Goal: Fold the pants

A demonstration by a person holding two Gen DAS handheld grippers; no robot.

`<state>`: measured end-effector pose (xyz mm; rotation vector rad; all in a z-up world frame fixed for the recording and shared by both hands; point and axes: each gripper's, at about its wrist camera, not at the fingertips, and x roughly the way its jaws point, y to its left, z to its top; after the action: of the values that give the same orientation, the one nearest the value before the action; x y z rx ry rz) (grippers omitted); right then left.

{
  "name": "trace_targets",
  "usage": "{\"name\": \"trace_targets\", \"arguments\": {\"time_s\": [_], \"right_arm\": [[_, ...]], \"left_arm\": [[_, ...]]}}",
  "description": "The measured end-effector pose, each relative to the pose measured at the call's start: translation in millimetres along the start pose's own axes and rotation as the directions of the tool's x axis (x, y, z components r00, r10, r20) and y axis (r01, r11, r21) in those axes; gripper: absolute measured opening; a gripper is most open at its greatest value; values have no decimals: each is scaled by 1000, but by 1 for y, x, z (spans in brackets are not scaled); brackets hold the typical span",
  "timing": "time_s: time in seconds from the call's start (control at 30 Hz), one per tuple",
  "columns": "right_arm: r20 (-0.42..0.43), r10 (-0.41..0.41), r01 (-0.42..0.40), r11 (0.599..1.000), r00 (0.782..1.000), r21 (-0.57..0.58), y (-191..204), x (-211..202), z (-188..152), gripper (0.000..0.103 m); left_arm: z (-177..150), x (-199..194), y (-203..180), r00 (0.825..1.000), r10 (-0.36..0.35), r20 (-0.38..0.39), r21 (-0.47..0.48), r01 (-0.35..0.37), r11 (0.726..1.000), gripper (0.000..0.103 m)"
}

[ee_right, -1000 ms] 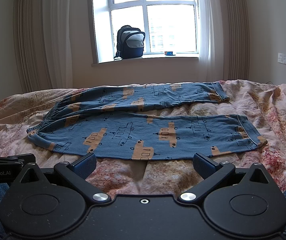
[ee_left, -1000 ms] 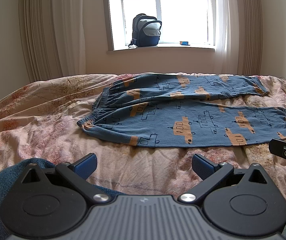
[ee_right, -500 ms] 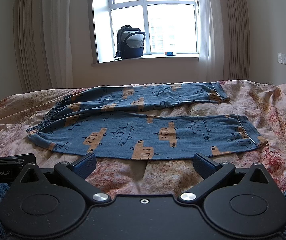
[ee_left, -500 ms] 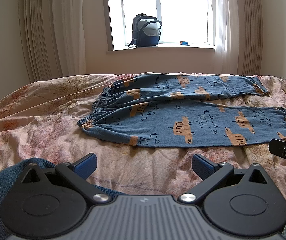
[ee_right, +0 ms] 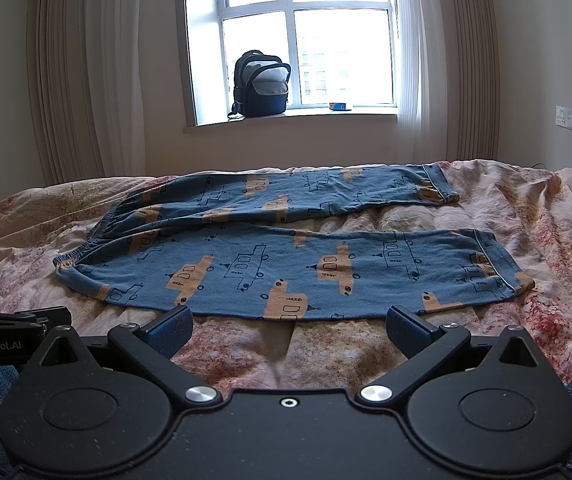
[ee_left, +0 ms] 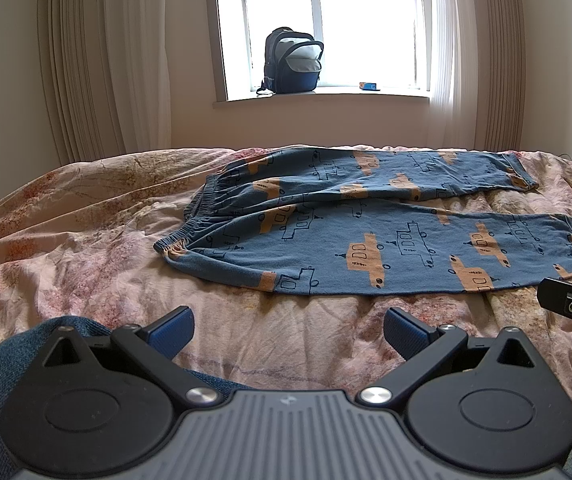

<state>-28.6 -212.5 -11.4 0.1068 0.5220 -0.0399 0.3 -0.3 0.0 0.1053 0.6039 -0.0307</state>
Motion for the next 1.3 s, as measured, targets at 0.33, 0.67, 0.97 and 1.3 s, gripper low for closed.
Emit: {"name": "trace_targets", "arguments": {"time_s": [0.33,0.67,0.97,1.3], "right_arm": [[-35,116,-111,985,993,130,-26,7,41,103],[142,234,-253,958,962,134,-60,65,138,103],[-165,307,-328,937,938,-124,-73,225,189,103],[-348,285,-414,825,893,-386,-69,391,229,101]], "left_arm": [[66,14,23,969,-244,-24,-127,239,963,103],[158,116,111,978,-207,-11,-409,185,894,103],[194,275,132,977,-176,-120,13,178,984,103],[234,380,135,923,-292,-248,195,343,919,101]]}}
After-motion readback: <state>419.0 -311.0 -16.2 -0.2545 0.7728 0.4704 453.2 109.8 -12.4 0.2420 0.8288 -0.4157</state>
